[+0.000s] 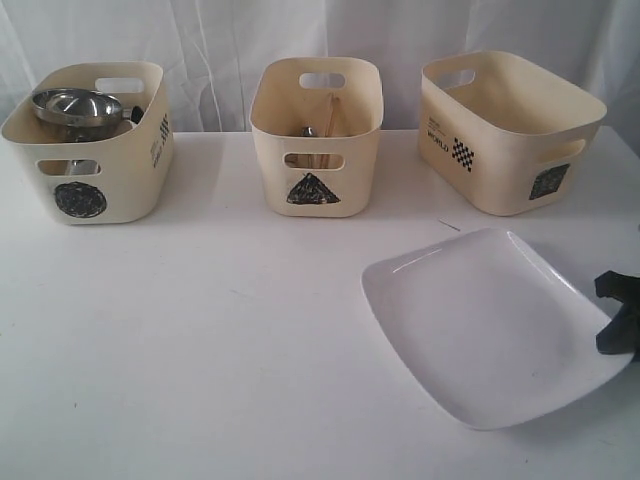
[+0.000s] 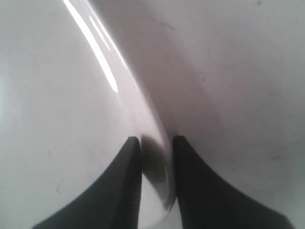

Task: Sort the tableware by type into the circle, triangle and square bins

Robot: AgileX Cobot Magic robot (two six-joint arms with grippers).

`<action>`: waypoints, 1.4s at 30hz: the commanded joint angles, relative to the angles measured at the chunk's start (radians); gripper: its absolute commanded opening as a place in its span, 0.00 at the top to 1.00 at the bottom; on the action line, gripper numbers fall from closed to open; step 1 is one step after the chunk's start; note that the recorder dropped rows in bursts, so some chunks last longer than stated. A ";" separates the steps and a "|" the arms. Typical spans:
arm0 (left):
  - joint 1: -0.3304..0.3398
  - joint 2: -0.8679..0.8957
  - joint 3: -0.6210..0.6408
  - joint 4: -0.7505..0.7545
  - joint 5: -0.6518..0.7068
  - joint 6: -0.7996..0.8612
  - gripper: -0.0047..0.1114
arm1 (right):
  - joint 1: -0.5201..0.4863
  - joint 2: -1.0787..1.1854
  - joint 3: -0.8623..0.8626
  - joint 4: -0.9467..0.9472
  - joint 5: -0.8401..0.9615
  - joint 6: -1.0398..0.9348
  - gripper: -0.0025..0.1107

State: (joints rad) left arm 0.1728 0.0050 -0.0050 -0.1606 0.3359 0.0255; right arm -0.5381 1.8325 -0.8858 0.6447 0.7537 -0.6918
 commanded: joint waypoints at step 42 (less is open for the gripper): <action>0.000 -0.005 0.005 -0.009 0.039 0.001 0.96 | 0.000 0.183 0.003 0.580 0.467 -0.542 0.98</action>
State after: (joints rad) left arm 0.1728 0.0050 -0.0050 -0.1606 0.3359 0.0255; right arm -0.5367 2.0182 -0.8882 1.1758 1.1617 -1.2217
